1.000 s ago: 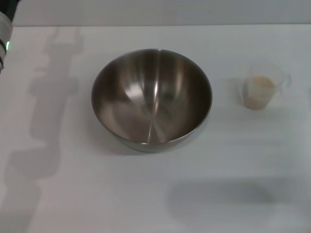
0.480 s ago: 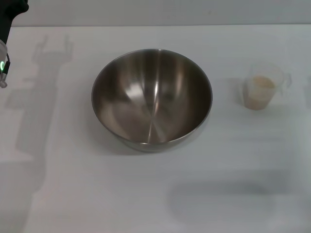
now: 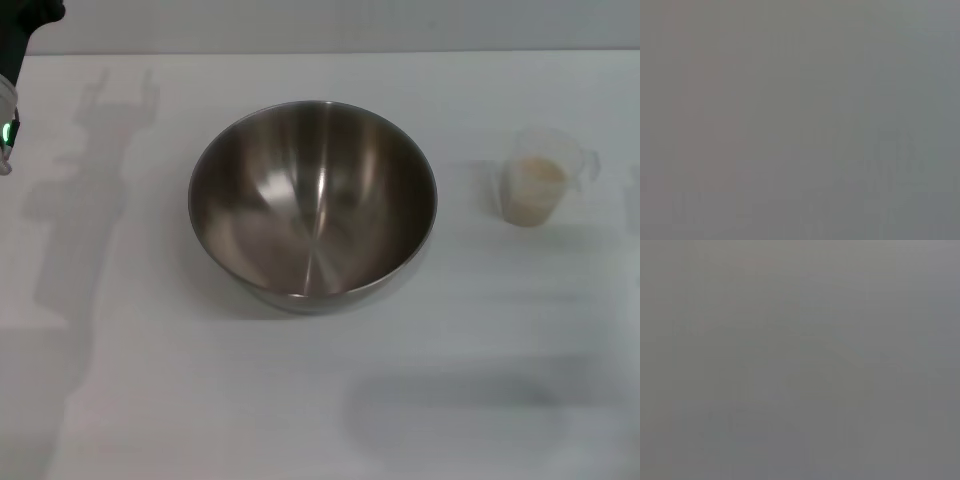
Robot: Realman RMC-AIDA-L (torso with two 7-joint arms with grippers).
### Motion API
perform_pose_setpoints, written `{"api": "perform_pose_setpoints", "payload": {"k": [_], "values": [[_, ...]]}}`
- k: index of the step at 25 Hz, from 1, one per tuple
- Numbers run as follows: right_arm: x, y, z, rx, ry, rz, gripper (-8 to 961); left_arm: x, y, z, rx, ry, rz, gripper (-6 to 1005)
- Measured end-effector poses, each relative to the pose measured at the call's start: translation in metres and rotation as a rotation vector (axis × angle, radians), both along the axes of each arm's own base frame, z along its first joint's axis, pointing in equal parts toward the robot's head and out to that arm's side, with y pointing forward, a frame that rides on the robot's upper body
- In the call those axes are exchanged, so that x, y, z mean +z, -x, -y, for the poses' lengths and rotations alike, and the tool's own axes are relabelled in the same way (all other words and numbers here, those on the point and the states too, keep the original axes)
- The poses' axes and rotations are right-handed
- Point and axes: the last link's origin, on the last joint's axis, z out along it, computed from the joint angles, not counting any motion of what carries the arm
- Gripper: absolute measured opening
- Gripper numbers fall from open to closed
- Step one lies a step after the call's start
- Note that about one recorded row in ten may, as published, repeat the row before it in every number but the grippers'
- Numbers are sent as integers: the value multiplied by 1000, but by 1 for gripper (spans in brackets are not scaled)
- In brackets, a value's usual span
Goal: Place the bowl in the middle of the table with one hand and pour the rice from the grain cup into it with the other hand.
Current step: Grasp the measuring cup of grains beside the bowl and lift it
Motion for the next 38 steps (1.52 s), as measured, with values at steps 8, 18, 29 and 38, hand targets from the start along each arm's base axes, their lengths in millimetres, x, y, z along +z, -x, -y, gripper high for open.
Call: {"api": "perform_pose_setpoints", "payload": {"k": [8, 18, 29, 38], "values": [[-5, -6, 1, -55, 22, -36, 568, 5, -2, -4, -5, -19, -29, 574], [-21, -11, 0, -137, 80, -129, 568, 7, -3, -5, -2, -35, -57, 574], [-31, -11, -4, -171, 123, -165, 568, 7, -6, -7, -9, -37, -68, 573], [-36, -12, -4, -183, 151, -162, 567, 10, -7, -7, -13, -54, -62, 574]]}}
